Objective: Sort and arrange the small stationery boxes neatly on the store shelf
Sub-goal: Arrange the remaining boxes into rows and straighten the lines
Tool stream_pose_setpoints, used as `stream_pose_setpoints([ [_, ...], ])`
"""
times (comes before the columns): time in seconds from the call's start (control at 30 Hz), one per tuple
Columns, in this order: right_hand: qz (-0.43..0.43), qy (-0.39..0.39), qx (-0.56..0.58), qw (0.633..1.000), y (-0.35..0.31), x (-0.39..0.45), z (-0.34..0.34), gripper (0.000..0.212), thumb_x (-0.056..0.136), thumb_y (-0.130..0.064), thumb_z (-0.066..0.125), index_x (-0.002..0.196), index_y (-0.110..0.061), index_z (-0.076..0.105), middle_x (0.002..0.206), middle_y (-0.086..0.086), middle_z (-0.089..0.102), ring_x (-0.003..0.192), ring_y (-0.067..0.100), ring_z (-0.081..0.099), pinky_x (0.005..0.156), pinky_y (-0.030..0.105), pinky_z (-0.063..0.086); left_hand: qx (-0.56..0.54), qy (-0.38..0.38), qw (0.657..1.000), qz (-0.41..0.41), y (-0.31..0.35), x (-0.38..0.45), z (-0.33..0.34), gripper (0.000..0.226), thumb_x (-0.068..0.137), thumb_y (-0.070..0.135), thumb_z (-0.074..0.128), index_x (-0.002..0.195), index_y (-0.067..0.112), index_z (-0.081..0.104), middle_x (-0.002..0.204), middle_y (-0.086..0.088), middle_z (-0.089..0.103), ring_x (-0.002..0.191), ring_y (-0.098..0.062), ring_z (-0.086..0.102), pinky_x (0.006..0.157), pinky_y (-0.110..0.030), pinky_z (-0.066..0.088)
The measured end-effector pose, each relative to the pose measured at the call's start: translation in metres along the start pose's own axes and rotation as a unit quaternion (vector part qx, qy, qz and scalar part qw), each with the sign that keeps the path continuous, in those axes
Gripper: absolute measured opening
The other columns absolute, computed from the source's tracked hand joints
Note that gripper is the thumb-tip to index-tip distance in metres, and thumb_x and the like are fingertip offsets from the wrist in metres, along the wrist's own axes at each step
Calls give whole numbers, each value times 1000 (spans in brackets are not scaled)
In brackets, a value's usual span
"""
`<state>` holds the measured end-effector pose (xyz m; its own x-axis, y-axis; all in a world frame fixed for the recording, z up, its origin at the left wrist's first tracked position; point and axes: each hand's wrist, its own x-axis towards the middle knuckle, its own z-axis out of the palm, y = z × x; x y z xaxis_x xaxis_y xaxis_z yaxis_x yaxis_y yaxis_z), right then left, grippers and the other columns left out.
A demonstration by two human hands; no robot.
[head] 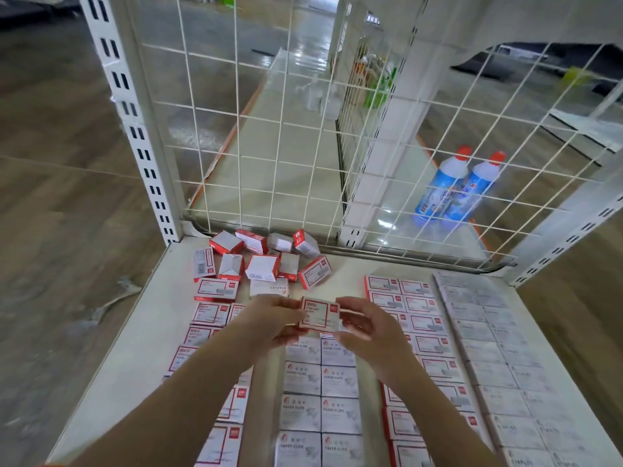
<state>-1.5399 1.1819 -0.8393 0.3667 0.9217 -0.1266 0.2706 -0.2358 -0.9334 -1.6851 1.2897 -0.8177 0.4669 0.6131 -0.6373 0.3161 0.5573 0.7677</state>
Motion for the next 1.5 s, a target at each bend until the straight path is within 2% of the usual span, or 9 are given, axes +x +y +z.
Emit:
stream_pose_setpoints([
  [0.37,1,-8,-48,999,10,0,-5,43,79,-6,69,107,-34,54,109,-12,65,105,1,59,93,14,46,140,-14,989,51,-3,-7,3,11,87,8,61,92,16,56,96,-5,68,93,-19,65,84,-28,53],
  [0.63,-9,-8,-63,998,12,3,-9,44,80,-5,66,107,-36,52,111,-12,63,106,1,58,92,11,45,240,-19,968,76,-5,-4,6,28,87,11,61,114,14,55,93,2,68,88,-14,61,93,-35,47],
  [0.77,-7,-13,-80,997,13,6,-6,41,81,-7,67,108,-34,52,110,-12,62,104,-2,58,85,6,44,240,-15,968,72,-7,2,1,36,88,15,60,123,14,51,101,1,68,94,-15,61,84,-28,48],
  [0.93,-20,7,-115,993,13,14,5,36,82,-9,66,106,-31,51,105,-13,60,96,-6,55,79,0,41,286,111,945,110,-12,9,-27,34,91,20,56,124,15,52,105,2,59,84,-7,55,62,-15,41],
  [1.07,-31,12,-146,989,9,29,25,33,81,-12,66,112,-22,57,108,-9,63,101,2,58,93,18,47,419,231,874,86,-20,9,-56,35,92,23,52,127,21,51,126,-1,55,107,-18,56,85,-29,51],
  [1.17,-48,17,-164,985,3,41,43,32,82,-16,66,113,-23,57,107,-12,61,101,3,57,91,14,45,466,245,848,64,-25,4,-70,33,94,25,49,127,22,52,132,0,51,112,-18,54,90,-30,48],
  [1.27,-77,28,-187,979,-5,54,61,25,84,-20,65,105,-28,55,100,-16,57,97,0,54,82,9,41,478,241,844,44,-28,5,-85,35,93,26,48,128,22,50,131,-1,50,113,-19,53,92,-31,46],
  [1.37,-83,25,-203,975,-10,66,77,26,85,-26,63,110,-25,56,104,-12,60,98,3,54,86,17,44,450,231,861,49,-28,8,-96,34,93,29,48,126,21,52,126,-1,54,101,-19,59,87,-33,51],
  [1.5,-95,16,-243,965,-11,79,94,31,86,-34,61,113,-22,56,109,-9,58,100,7,52,85,21,43,429,214,876,50,-28,12,-101,38,94,27,48,132,19,48,134,-2,52,113,-18,55,89,-29,46],
])
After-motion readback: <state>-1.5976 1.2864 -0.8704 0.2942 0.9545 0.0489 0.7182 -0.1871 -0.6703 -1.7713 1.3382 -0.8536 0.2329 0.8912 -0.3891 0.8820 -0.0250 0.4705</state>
